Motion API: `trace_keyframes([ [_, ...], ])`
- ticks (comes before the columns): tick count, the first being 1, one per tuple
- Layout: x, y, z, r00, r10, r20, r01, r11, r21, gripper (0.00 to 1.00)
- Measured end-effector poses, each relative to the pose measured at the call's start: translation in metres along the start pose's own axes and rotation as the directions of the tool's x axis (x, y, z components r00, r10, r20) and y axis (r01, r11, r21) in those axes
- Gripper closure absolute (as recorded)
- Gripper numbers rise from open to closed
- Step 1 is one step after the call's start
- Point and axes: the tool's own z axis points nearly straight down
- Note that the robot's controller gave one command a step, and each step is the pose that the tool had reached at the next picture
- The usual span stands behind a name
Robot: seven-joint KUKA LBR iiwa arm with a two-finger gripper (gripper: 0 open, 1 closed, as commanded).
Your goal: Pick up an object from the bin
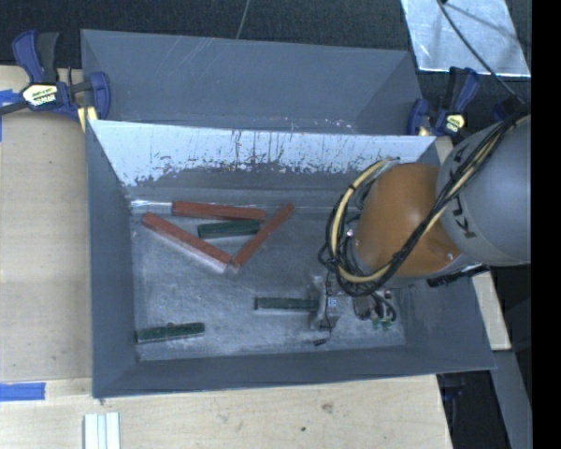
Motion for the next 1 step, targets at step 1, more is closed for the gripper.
trace_keyframes([
  [1,0.0,0.0,0.0,1.0,0.0,0.0,0.0,1.0,0.0,1.0],
])
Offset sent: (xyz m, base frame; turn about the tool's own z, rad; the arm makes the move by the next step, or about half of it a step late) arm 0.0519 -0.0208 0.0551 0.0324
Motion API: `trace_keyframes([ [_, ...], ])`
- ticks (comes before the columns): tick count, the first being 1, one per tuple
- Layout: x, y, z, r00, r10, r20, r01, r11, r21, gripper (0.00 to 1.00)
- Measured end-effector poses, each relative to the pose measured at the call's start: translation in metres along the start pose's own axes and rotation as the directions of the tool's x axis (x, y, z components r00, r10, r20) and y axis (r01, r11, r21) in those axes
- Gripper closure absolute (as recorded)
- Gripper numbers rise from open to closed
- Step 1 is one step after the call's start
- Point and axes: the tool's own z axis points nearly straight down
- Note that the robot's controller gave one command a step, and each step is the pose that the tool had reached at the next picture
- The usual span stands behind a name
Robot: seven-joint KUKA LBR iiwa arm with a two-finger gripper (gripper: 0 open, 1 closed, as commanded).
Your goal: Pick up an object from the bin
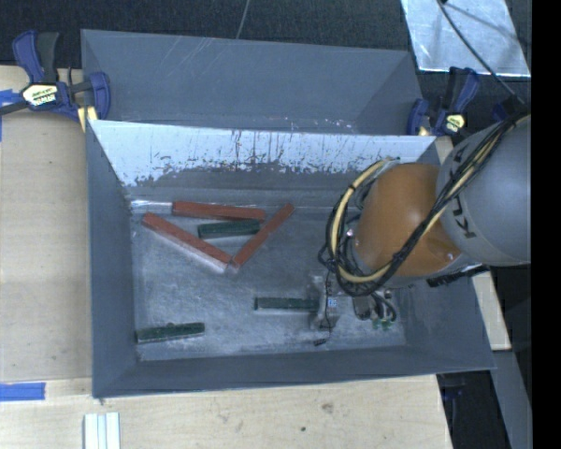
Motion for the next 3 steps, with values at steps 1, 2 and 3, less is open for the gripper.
trace_keyframes([
  [1,-0.053,-0.02,-0.055,0.999,0.034,0.0,-0.034,0.999,0.0,1.0],
  [2,-0.053,-0.02,-0.055,0.999,0.034,0.0,-0.034,0.999,0.0,1.0],
  [3,-0.062,0.005,-0.159,0.999,0.039,0.0,-0.039,0.999,0.0,1.0],
])
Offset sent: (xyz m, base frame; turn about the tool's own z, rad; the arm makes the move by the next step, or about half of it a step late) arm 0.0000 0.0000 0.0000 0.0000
